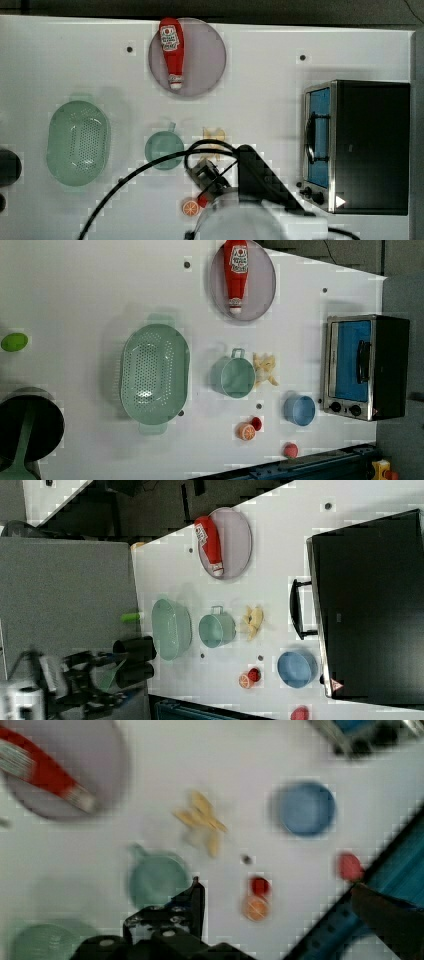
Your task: Pick banana from table and place on oven.
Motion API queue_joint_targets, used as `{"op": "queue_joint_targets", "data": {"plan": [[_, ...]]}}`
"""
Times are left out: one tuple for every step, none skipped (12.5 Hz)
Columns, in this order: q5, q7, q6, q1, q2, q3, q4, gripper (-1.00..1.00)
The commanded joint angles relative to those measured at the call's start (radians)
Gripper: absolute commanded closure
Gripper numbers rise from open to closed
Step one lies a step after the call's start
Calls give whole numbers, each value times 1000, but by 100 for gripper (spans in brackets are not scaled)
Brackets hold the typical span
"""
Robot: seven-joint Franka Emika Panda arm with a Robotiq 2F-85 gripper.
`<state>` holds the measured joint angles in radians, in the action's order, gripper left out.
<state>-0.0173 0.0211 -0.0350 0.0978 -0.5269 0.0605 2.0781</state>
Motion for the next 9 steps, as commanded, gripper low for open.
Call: {"op": "queue_joint_targets", "data": {"plan": [[2, -35, -50, 7, 107, 12, 36, -100], [2, -35, -84, 6, 134, 13, 50, -100], [2, -35, -128, 6, 165, 14, 67, -100], [2, -35, -184, 5, 200, 16, 88, -100], [2, -35, -247, 5, 238, 20, 111, -100], [3, -35, -315, 5, 280, 24, 136, -100], [3, -35, -387, 5, 324, 26, 162, -100], [3, -35, -463, 5, 368, 25, 189, -100], [3, -35, -537, 5, 412, 25, 216, -100]]}}
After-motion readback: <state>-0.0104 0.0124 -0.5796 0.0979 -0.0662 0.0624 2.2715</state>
